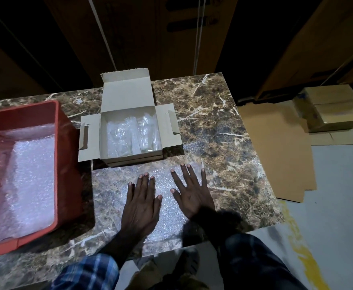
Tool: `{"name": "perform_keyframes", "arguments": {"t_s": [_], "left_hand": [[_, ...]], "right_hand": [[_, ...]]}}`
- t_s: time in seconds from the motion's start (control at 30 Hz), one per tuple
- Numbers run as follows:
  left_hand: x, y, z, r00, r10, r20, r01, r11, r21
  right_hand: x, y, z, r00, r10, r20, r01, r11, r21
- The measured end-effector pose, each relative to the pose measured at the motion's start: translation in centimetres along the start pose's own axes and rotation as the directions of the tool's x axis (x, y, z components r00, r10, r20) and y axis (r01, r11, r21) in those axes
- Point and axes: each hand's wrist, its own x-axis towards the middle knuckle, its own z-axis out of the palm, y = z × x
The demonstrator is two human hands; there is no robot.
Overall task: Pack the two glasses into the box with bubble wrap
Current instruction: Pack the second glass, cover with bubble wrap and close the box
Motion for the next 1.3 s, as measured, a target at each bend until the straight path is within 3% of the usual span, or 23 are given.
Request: {"name": "perform_keyframes", "arguments": {"t_s": [0.17,0.43,0.5,0.63,0.9,1.1,1.3], "left_hand": [[0.7,1.0,0.1,1.0,0.001,-0.011,-0.001,1.0,-0.023],[0.4,-0.2,0.6,0.996,-0.084,0.029,0.084,0.996,-0.009],[0.0,0.0,0.3,0.996,-0.087,0.015,0.088,0.996,-0.031],[-1.5,0.8,0.5,0.996,0.088,-0.002,-0.088,0.996,-0.008],[-2.3,0.5,0.6,0.999,0.045,0.012,-0.046,0.999,0.012],[-5.5,2.3,1.1,0.993,0.118,0.005,-0.118,0.993,0.003],[-7.1,0.4,1.4,0.997,0.066,0.033,-0.067,0.997,0.049]], "right_hand": [[1.0,-0.6,-0.3,0.997,-0.065,0.039,0.066,0.998,-0.001],[-0.4,2.6,-1.0,0.993,0.12,0.006,-0.12,0.993,-0.023],[-0.7,2.0,-1.3,0.997,0.075,-0.027,-0.076,0.997,-0.006],[-2.8,-0.4,0.0,0.983,-0.152,-0.105,0.153,0.988,0.006],[-4.4,1.7,0.2,0.997,-0.001,-0.072,0.001,1.0,-0.002],[-6.9,0.4,0.0,0.968,-0.224,-0.115,0.227,0.974,0.02],[-8.0,2.1,-0.9,0.997,-0.071,0.027,0.07,0.997,0.016]]}}
